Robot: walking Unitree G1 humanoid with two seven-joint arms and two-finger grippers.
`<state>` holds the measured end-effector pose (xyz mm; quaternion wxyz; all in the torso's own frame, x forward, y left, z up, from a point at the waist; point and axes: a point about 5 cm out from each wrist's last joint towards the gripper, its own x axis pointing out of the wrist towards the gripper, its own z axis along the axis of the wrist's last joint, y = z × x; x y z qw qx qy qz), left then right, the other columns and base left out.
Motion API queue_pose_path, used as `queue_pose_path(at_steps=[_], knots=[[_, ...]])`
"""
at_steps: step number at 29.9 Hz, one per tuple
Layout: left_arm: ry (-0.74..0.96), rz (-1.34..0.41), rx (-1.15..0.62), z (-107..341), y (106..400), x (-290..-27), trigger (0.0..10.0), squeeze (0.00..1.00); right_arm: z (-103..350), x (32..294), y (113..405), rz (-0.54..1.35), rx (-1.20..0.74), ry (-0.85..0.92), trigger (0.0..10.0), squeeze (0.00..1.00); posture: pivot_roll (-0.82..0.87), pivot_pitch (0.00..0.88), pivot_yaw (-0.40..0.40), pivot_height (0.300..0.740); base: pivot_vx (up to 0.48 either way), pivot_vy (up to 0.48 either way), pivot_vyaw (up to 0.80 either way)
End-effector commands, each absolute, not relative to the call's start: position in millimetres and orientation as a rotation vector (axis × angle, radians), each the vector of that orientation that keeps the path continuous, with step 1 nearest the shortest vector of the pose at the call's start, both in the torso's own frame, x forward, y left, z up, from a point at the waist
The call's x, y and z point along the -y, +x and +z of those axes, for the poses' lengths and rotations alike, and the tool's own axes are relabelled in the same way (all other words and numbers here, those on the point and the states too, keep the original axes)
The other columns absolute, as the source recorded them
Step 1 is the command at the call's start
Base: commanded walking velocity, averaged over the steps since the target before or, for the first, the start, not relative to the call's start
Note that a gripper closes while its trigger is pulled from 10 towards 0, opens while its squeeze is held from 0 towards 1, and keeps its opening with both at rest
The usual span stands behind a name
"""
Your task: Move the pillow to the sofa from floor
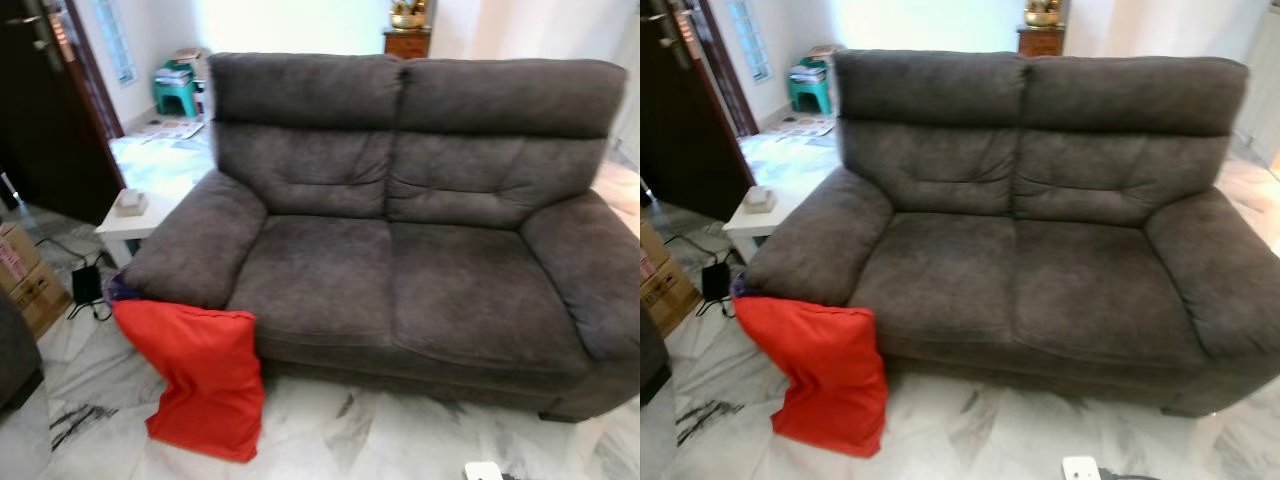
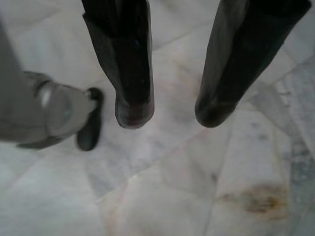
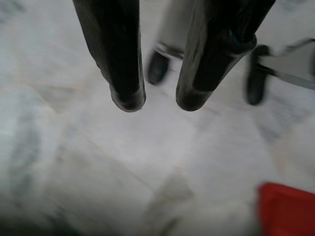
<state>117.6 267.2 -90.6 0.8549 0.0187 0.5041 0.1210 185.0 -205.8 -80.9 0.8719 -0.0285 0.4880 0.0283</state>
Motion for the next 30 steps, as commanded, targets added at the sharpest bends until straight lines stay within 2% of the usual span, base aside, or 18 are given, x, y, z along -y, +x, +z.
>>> queue_pose_path(at_steps=[1,30], knots=[[0.044,0.245,-1.069,-91.2,118.9,-264.7,10.0,0.00,-79.8,215.8,183.3,0.037,-1.021,-0.073,10.0,0.00,0.02,0.000,0.025,0.740,0.000,0.394,0.00],[0.020,0.244,-1.054,-90.9,120.0,-263.8,10.0,0.00,-79.9,215.3,183.2,0.040,-1.019,-0.088,10.0,0.00,0.01,0.000,0.032,0.740,0.000,0.000,0.00]])
